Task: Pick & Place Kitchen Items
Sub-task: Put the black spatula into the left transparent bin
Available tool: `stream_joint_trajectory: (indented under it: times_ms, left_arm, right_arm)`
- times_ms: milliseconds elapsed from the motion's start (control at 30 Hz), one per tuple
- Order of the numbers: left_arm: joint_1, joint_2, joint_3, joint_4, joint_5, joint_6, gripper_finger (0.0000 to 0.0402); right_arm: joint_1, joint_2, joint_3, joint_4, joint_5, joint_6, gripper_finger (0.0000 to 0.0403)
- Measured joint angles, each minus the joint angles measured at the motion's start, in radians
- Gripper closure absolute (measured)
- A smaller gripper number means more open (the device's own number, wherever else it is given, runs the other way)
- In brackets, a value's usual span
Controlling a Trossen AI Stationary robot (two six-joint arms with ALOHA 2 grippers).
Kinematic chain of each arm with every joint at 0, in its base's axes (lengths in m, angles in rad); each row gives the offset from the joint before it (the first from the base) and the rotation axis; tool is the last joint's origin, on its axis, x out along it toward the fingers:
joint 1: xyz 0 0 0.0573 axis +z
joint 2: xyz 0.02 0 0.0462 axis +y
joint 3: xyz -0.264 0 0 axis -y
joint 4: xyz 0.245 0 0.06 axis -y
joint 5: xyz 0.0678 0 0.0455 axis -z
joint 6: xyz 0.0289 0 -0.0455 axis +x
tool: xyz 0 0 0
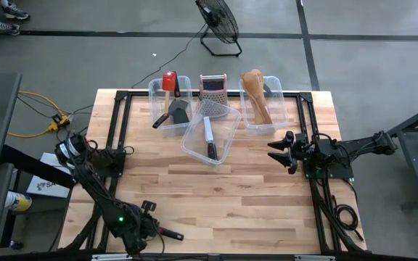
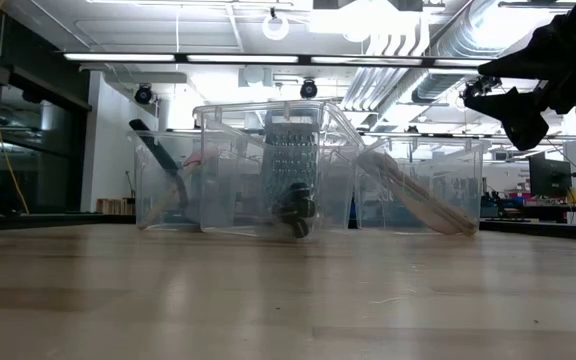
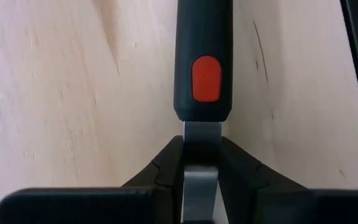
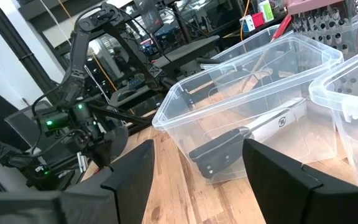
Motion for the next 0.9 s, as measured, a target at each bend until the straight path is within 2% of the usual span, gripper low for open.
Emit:
stream_joint_trajectory:
  times_ms: [133, 367, 567, 667, 767, 900]
  left_arm:
    - [0.006, -0.040, 0.044, -0.125, -0.107, -0.011, 0.0335]
    - [0.001, -0.186, 0.110, -0.321, -0.345, -0.112, 0.0335]
    - [0.011, -0.309, 0.130, -0.434, -0.713, -0.277, 0.0335]
    - [0.054, -0.362, 0.144, -0.478, -0.898, -0.372, 0.0335]
    - [0.123, -0.407, 0.144, -0.481, -1.051, -0.388, 0.0335]
    - [0.254, -0.456, 0.144, -0.448, -1.110, -0.387, 0.0336]
  right_arm:
    - [0.000, 0.000, 0.000, 0.000, 0.000, 0.000, 0.0166]
    - [0.000, 0.000, 0.000, 0.000, 0.000, 0.000, 0.0166]
    - [0.000, 0.000, 0.000, 0.000, 0.000, 0.000, 0.0166]
    - [0.000, 0.000, 0.000, 0.000, 0.000, 0.000, 0.0166]
    - [0.000, 0.000, 0.000, 0.000, 0.000, 0.000, 0.0166]
    - [0.000, 0.000, 0.000, 0.000, 0.000, 0.000, 0.0166]
